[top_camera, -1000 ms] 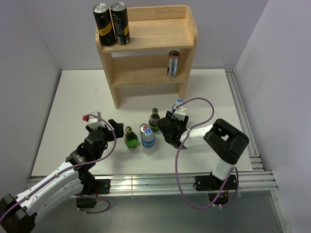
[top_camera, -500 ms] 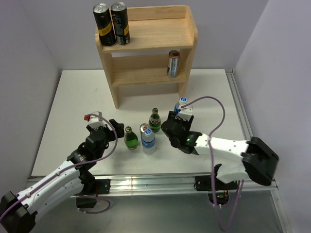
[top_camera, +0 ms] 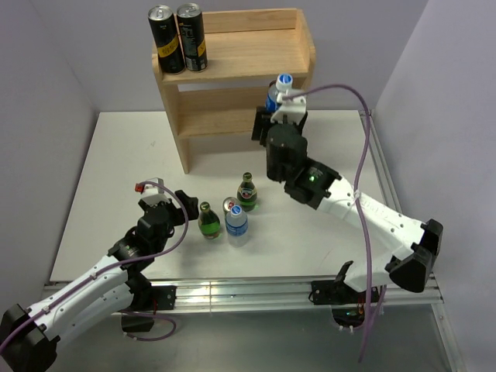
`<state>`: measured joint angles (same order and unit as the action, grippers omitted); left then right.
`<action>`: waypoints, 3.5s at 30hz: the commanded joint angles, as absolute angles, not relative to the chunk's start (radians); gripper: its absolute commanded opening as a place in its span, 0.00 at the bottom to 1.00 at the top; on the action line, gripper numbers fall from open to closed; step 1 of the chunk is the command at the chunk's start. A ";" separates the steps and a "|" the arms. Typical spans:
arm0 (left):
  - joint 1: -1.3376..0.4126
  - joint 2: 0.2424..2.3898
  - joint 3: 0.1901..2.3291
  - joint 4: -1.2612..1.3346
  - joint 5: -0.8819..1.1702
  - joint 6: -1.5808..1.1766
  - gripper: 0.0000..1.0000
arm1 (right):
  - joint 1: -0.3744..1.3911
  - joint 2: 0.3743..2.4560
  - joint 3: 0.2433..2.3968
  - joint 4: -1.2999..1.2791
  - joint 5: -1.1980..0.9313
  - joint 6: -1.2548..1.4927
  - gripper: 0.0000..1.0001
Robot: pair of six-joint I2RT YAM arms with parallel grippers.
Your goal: Place and organize the beverage onto the shelf
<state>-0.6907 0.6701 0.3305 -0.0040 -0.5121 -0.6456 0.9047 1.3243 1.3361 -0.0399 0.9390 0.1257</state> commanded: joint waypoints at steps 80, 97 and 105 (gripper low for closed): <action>-0.695 0.663 0.331 0.046 -0.488 -0.617 0.99 | 0.497 1.829 2.178 -0.152 0.588 0.081 0.96; -0.695 0.663 0.331 0.046 -0.489 -0.617 0.99 | 0.551 1.649 1.915 -0.091 0.660 0.094 0.98; -0.695 0.666 0.333 0.044 -0.492 -0.618 0.99 | 0.598 1.436 1.688 -0.089 0.698 0.129 0.99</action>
